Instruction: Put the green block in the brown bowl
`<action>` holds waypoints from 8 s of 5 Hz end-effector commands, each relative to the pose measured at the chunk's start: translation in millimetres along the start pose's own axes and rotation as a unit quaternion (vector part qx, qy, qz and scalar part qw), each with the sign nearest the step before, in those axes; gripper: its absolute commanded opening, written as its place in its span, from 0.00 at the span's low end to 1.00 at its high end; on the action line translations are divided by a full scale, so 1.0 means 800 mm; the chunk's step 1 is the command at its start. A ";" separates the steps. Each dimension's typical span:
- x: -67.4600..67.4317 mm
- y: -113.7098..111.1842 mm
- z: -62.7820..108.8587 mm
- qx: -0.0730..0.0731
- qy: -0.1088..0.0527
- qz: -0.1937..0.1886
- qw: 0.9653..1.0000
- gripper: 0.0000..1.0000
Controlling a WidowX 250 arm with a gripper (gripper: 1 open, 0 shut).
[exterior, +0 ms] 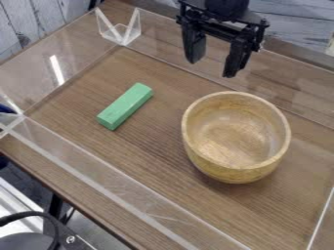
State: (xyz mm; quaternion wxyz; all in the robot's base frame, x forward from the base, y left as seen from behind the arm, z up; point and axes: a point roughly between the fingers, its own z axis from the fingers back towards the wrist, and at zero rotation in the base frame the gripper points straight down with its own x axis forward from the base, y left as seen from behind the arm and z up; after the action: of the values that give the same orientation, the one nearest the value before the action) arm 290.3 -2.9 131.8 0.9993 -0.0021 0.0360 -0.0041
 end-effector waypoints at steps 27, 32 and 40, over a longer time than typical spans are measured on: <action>-0.034 0.129 -0.089 -0.017 -0.029 0.041 0.999 0.00; -0.015 0.130 -0.080 -0.009 -0.012 0.034 0.999 1.00; 0.003 0.108 -0.076 -0.022 -0.029 0.021 0.999 0.00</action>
State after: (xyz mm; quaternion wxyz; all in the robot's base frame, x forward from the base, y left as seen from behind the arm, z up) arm 282.4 78.9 49.2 0.9983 -0.0335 0.0436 0.0193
